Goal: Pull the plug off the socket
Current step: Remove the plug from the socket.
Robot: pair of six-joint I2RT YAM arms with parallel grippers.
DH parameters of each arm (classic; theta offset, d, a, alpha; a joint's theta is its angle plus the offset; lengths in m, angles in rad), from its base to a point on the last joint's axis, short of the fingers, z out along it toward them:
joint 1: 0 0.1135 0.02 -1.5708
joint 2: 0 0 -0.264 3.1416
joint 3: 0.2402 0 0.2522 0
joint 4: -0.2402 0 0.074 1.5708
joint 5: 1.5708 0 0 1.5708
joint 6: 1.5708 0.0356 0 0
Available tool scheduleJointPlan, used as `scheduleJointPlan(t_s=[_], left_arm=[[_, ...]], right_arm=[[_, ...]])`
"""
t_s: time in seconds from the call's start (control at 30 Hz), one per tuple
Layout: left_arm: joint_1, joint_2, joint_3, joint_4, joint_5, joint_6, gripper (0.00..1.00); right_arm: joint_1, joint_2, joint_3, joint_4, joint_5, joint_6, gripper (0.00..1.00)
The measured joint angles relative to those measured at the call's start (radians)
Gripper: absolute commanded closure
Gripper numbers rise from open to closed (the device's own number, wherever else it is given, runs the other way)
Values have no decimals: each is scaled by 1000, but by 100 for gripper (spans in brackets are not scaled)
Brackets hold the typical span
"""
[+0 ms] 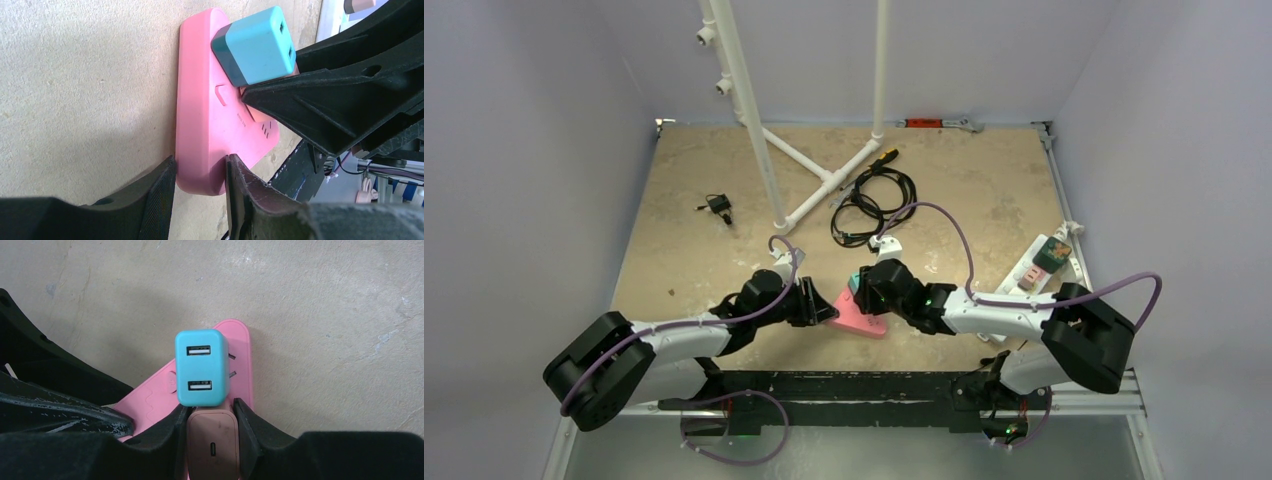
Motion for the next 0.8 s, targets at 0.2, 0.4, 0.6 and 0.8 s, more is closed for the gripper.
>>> scheduleJointPlan(t_s=[0.2,0.4,0.6,0.8], left_arm=[[-4,-6,0,-7,-4,0,96],[-5,-9,0,-11,-5,0,97],[-5,-9,0,-11,-7,0,98],[-5,-9,0,-11,-8,0,98]], right_arm=[[8,-1,0,-7,23,10,100],[65,5,29,-78,132,59,100],[141,58,112,-214,274,128,100],[174,98,163,-293,345,173,100]])
